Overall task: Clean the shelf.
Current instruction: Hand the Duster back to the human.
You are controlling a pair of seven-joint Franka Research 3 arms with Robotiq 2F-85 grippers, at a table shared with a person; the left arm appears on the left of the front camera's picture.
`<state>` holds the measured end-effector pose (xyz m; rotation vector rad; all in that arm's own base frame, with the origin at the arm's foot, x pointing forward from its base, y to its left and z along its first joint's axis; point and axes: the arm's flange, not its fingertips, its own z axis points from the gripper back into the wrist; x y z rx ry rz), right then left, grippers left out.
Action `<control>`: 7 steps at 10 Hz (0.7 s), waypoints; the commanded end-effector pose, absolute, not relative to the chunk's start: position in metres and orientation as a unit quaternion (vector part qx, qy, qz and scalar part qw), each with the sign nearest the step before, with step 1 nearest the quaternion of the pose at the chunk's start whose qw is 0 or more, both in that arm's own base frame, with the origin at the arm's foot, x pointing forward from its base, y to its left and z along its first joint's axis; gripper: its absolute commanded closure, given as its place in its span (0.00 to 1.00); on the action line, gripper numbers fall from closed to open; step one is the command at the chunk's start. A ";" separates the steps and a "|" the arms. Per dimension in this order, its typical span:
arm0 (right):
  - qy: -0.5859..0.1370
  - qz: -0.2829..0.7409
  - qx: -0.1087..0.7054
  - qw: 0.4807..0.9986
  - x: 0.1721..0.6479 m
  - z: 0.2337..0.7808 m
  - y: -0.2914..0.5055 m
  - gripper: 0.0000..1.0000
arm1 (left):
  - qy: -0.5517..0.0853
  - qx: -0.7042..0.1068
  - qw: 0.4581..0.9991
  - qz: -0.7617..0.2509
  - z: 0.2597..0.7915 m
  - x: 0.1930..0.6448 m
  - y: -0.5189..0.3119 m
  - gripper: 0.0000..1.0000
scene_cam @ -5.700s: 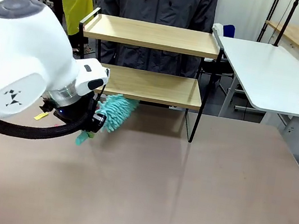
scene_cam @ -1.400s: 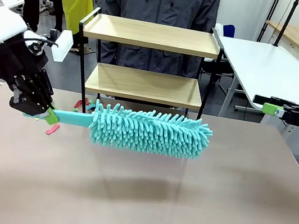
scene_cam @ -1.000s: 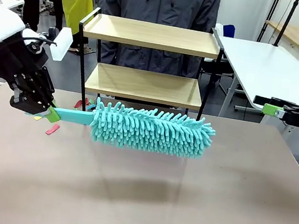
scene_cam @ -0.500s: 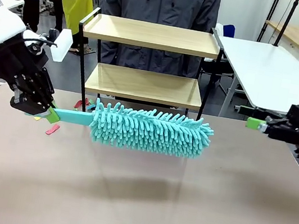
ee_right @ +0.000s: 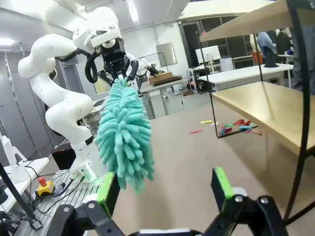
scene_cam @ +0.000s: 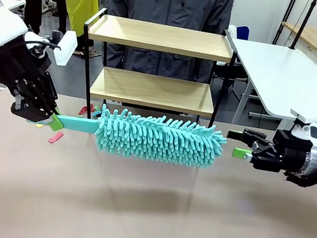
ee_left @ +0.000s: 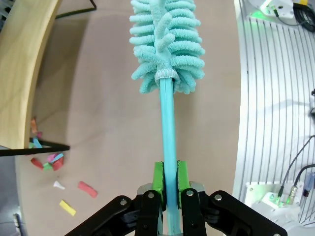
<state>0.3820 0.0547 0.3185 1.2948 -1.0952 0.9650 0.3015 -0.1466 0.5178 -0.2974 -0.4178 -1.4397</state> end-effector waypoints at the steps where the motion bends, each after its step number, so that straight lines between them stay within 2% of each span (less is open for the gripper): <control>1: -0.481 0.408 0.546 0.552 0.350 0.316 0.080 0.00 | -0.189 -0.137 0.726 -0.646 0.520 0.300 -0.147 0.87; 7: -0.461 0.418 0.594 0.510 0.340 0.320 0.144 0.00 | -0.189 -0.137 0.726 -0.646 0.520 0.300 -0.147 0.87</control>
